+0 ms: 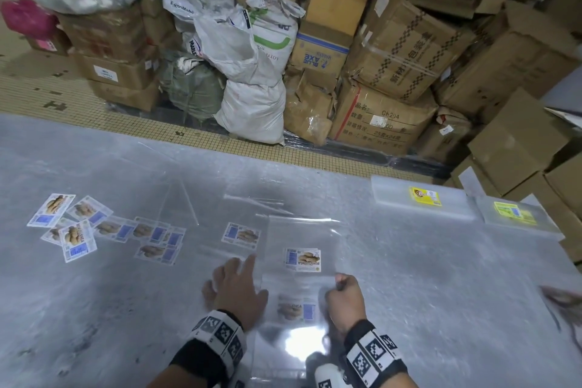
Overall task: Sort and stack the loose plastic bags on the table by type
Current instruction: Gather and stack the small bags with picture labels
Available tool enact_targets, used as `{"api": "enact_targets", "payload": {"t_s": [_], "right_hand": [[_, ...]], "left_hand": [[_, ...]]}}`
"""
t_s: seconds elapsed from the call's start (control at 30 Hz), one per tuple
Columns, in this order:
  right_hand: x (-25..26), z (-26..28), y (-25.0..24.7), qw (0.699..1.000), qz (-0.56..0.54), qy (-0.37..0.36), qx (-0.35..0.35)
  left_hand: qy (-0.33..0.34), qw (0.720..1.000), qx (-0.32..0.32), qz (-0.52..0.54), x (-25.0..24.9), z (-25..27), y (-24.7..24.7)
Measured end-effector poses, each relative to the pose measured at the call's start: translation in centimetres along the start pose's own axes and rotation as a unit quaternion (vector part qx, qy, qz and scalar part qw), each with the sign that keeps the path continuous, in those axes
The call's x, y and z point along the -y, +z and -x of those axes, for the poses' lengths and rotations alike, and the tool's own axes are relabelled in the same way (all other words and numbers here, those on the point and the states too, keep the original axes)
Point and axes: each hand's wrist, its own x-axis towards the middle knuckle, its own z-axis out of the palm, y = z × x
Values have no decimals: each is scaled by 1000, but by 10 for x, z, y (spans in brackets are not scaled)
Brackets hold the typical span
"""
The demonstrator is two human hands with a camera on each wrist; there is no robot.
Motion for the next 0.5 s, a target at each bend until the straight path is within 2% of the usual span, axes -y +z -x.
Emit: {"api": "enact_targets", "payload": {"t_s": [0.1,0.17,0.37,0.5], "right_hand": [[-3,-3,5,1000,-5,-6,-14],[-6,-5,10,1000,-8,-12,-23],[-11,-10,22,999,-22,-22,-24],[-11,-14,24,999,-23,-20,-18]], "left_hand": [[-99,995,-10,-7,14,-9,-10],[-116,993,9,-5,23,-14,-15],[-57,998,35,-9,20,-9,-10],[-22,999,0,-38,17,-8,-13]]}}
